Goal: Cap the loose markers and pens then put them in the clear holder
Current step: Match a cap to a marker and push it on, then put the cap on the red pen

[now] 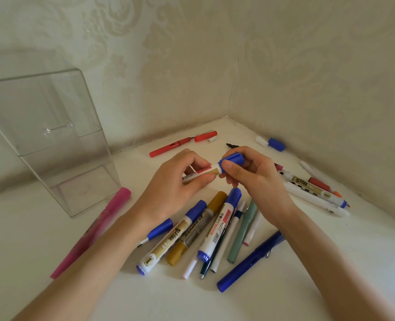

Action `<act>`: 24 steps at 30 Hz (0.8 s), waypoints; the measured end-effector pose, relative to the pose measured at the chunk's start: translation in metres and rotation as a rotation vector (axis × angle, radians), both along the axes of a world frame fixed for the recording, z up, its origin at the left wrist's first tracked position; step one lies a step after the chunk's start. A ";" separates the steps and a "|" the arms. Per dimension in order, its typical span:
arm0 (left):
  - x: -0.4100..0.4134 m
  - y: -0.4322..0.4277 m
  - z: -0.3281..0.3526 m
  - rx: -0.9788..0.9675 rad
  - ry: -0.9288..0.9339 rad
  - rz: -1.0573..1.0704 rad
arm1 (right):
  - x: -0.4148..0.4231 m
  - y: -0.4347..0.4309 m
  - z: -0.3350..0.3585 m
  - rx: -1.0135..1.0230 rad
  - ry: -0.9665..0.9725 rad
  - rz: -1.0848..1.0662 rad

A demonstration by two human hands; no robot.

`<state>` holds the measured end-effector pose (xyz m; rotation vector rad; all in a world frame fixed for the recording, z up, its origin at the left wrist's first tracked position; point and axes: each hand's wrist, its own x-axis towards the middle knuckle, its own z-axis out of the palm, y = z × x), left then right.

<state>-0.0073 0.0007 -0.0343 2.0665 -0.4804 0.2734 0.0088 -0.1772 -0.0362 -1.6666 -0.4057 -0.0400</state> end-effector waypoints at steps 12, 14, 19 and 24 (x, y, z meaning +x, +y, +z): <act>0.018 0.037 0.005 0.109 0.091 0.209 | 0.009 -0.010 -0.001 -0.410 0.120 0.023; 0.025 0.037 0.000 0.139 0.053 0.295 | 0.009 -0.003 -0.003 -0.536 0.066 0.073; 0.050 0.037 0.002 0.211 0.011 0.360 | 0.026 -0.001 0.000 -0.875 -0.099 0.226; 0.079 0.039 -0.009 0.355 0.025 0.434 | 0.078 0.003 0.014 -0.738 -0.142 0.002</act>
